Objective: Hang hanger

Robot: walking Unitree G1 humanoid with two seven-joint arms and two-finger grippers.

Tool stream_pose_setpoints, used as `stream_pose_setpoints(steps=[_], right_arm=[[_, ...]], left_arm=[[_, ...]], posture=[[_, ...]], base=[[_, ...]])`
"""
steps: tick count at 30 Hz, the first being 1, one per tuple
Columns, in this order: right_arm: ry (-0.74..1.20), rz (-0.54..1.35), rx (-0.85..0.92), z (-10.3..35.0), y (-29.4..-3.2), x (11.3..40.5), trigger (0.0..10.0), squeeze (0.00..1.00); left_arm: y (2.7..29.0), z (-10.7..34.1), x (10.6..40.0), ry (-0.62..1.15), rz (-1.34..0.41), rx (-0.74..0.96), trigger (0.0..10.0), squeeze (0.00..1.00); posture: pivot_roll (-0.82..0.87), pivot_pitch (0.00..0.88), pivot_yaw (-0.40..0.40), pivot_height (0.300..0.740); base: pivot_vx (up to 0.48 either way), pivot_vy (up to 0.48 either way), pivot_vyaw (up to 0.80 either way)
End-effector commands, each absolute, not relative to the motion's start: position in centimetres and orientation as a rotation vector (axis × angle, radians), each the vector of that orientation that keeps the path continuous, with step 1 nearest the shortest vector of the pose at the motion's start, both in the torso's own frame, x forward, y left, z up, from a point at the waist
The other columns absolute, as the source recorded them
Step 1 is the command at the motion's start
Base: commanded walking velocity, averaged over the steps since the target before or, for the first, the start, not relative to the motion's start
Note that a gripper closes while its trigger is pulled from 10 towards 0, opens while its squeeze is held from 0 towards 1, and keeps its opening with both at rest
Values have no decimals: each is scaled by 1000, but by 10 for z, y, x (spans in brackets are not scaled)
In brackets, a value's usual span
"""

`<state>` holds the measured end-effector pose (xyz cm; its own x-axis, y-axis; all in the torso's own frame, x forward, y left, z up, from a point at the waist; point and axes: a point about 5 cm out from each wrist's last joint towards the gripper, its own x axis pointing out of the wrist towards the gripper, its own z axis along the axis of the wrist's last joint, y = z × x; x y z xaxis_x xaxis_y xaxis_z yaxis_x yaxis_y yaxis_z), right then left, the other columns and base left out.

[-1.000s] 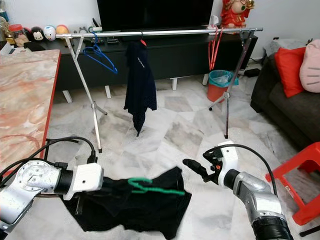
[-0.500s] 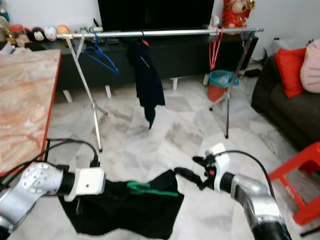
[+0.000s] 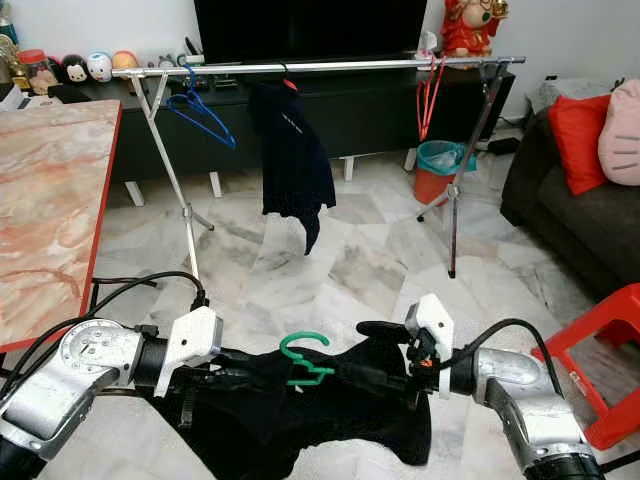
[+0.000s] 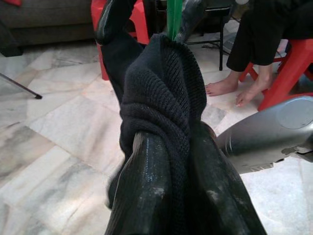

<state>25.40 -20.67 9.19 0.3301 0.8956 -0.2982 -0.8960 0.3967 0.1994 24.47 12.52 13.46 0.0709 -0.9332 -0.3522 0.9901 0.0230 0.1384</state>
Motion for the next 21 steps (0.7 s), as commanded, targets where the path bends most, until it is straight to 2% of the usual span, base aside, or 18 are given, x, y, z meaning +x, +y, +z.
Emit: stream_pose_setpoints(steps=[1,5,11,16,21], right_arm=[[452,1193,-21,86,-213,248,10000,0],[466,1273,-28,95,-222,240,10000,0],[535,1218,-150,88,-238,245,10000,0],[584,1295,-193,83,-235,238,10000,0],[531,1234,-216,81,-231,246,10000,0]], left_arm=[[118,163,245,32,-1529,376,10000,0],[118,162,244,47,-1532,365,10000,0],[118,163,246,45,-1541,357,10000,0],[119,166,248,49,-1549,350,10000,0],[119,167,248,46,-1544,348,10000,0]], posture=[[-8,0,-36,740],[-11,0,-37,740],[-13,0,-37,740],[-14,0,-34,740],[-9,0,-31,740]], base=[[0,0,0],[0,0,0],[0,0,0],[0,0,0],[0,0,0]])
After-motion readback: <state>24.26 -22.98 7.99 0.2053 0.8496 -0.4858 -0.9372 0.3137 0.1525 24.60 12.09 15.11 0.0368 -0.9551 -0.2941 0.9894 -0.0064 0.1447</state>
